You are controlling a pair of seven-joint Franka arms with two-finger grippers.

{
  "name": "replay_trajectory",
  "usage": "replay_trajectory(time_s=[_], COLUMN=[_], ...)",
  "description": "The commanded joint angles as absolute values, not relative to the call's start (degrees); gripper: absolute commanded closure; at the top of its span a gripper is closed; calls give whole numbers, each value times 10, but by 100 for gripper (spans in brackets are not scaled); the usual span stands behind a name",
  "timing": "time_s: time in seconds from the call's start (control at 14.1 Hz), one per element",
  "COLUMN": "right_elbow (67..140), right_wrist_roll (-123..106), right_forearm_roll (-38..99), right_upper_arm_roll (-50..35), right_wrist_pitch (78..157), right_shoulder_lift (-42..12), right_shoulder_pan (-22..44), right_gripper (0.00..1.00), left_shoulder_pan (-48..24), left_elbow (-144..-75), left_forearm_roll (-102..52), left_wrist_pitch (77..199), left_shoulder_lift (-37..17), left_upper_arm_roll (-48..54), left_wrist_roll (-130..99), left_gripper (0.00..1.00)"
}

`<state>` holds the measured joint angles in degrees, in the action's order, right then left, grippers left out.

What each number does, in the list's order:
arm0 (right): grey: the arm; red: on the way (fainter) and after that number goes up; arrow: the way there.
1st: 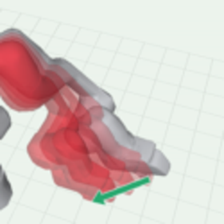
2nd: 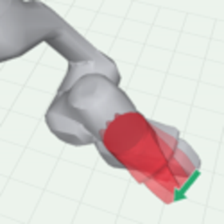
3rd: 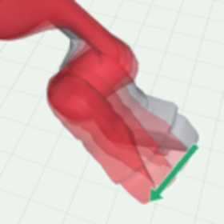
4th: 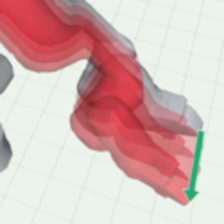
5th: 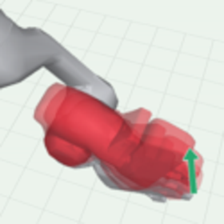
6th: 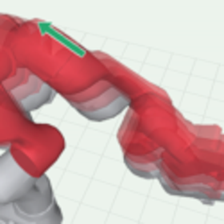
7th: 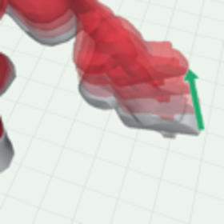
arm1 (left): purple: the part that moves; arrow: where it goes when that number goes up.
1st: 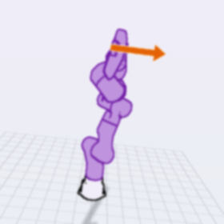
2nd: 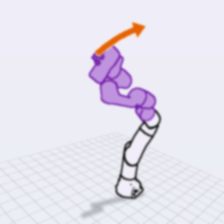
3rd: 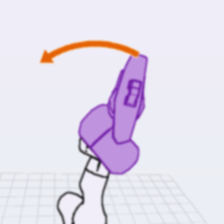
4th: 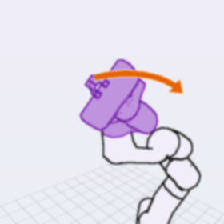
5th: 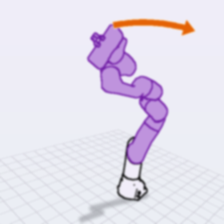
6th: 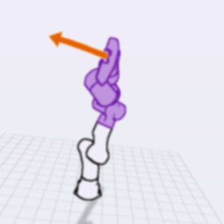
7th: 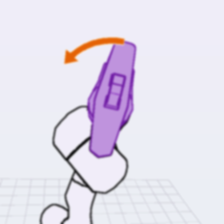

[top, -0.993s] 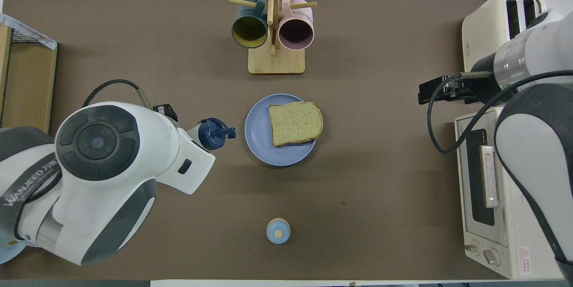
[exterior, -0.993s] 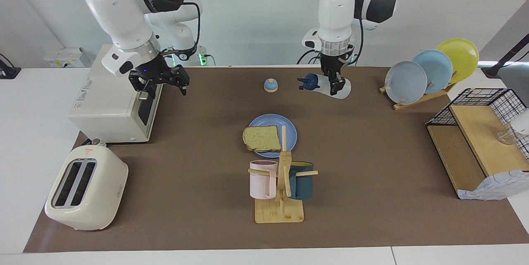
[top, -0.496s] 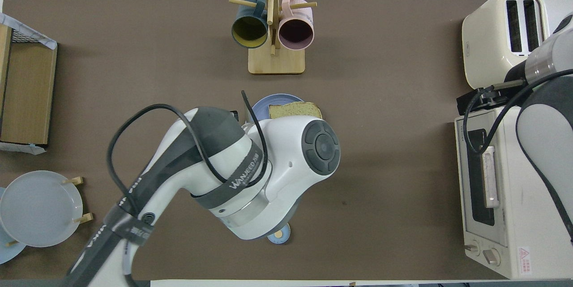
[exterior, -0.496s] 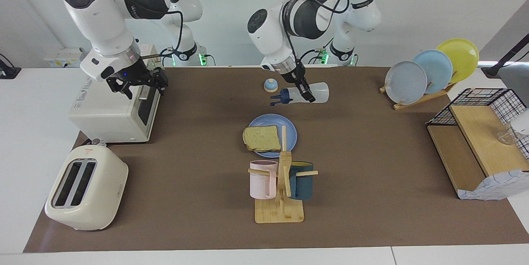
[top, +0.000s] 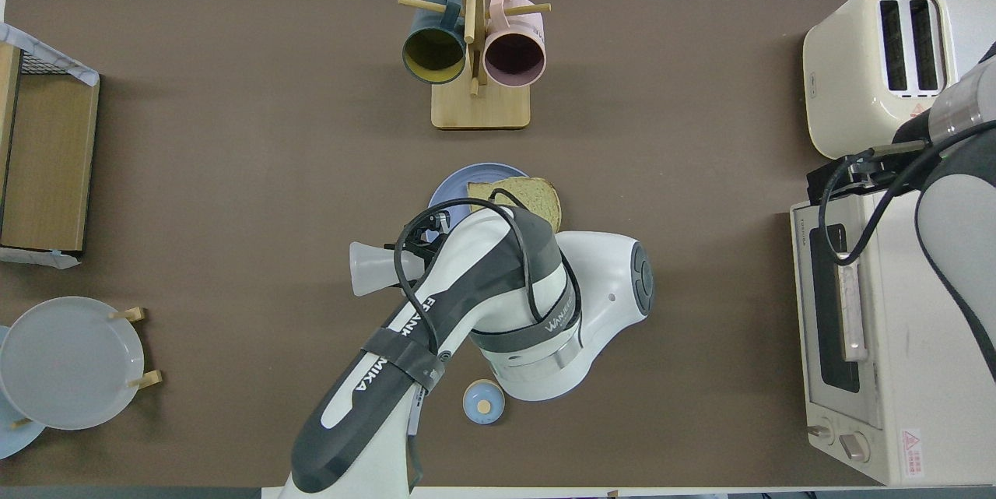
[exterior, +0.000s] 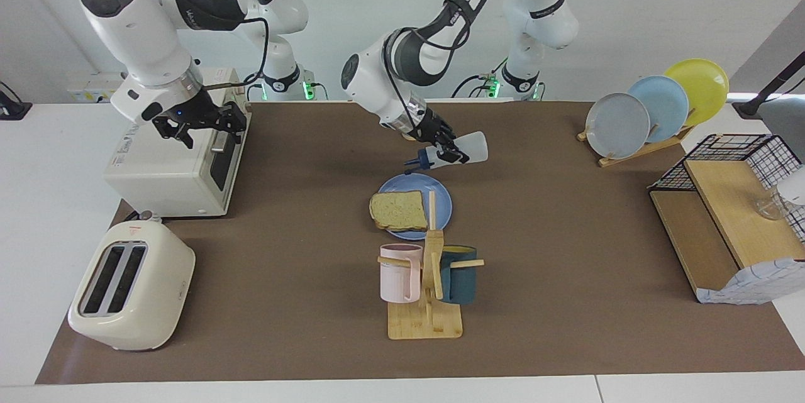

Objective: Put bread on plate and add seasoning

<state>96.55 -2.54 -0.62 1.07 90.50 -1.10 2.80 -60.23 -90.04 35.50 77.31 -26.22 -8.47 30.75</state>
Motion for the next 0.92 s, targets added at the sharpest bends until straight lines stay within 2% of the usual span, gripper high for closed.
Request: replay_trajectory(time_s=[0.0,0.07,0.14,0.21,0.28,0.57,0.85], right_elbow=[965,964,962,960,960,959,961], right_wrist_roll=[-18,-19,-18,-16,-13,-18,-14], right_forearm_roll=[-6,0,8,8,8,-1,5], right_upper_arm_roll=[11,23,29,29,25,28,30], right_wrist_pitch=[893,893,894,893,896,915,914], right_shoulder_lift=[-1,-1,-1,0,1,3,6], right_shoulder_pan=[24,21,22,23,24,24,17], right_gripper=[0,0,0,0,0,0,0], left_shoulder_pan=[-617,-620,-634,-634,-634,-639,-674], left_elbow=[-882,-878,-838,-789,-768,-768,-769], left_forearm_roll=[380,398,406,405,404,460,500], left_wrist_pitch=[738,717,688,673,658,657,664], left_shoulder_lift=[-271,-293,-359,-394,-402,-410,-410], left_upper_arm_roll=[-93,-94,-97,-100,-103,-99,-99], left_wrist_roll=[309,309,308,308,308,308,308], left_gripper=[100,100,100,100,100,100,100])
